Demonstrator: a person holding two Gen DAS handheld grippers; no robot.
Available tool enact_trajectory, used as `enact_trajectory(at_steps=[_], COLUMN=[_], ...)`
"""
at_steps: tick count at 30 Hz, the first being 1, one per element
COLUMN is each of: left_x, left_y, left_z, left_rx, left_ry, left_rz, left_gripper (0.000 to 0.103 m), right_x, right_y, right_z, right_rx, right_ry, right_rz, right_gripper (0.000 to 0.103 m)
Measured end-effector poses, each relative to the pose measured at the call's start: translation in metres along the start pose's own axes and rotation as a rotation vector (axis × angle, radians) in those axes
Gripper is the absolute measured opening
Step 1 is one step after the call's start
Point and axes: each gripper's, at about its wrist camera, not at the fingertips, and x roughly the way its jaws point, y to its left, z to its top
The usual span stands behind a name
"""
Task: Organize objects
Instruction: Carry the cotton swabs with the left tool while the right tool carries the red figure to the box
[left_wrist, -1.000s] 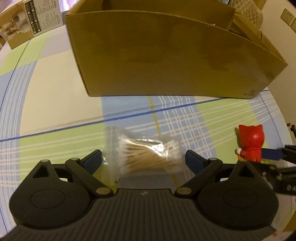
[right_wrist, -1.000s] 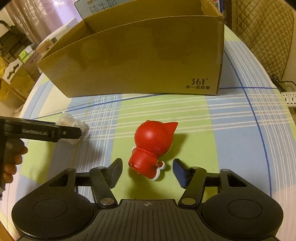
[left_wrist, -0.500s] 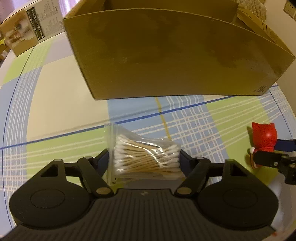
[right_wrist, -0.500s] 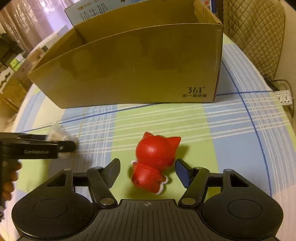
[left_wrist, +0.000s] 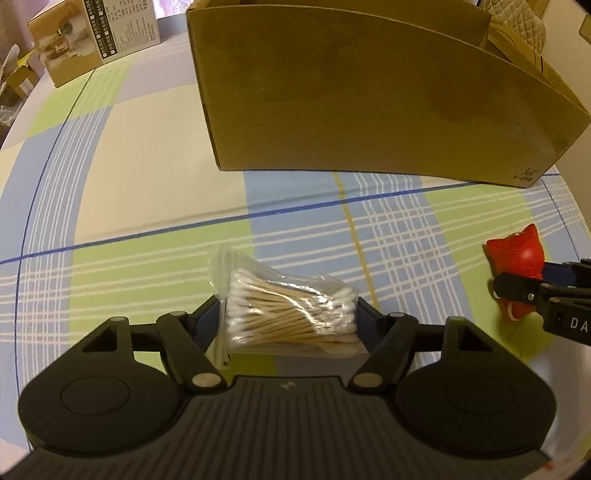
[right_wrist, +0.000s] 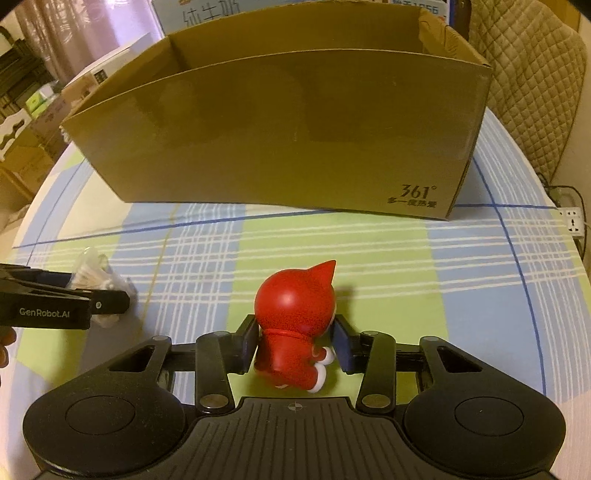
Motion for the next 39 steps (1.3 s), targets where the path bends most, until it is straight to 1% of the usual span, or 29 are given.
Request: enact_trajectory(at_steps=[9,17,25,31,39], left_x=[-0.006,-0.014,-0.025,-0.041,-0.064], left_y=[-0.002,-0.001,-0.001,-0.008,-0.02], left_z=[-0.01,-0.023,-0.034,-0.035,-0.024], left_rx=[0.002,-0.011,-0.024,-0.018,-0.006], left_ry=[0.007,0.016,0.017,-0.011,-0.073], left_rz=[-0.008,-0.025,-0.037,-0.055,-0.077], left_gripper=[0.069,0.068,0.068,0.068,0.068], right_x=[-0.004,-0.01,-0.02,-0.033,-0.051], right_y=[0.006,0.005,0.0,-0.003,-0.002], right_z=[-0.008,-0.019,-0.029,-0.031,-0.029], right_rx=[-0.025,-0.014,-0.001,0.006,0.01], right_ry=[0.018,0.035,0.042,0.022,-0.011], right_rz=[0.029,0.068,0.085,0.099,0.124], right_gripper=[0.04,0.039,0.04,0.039,0.04])
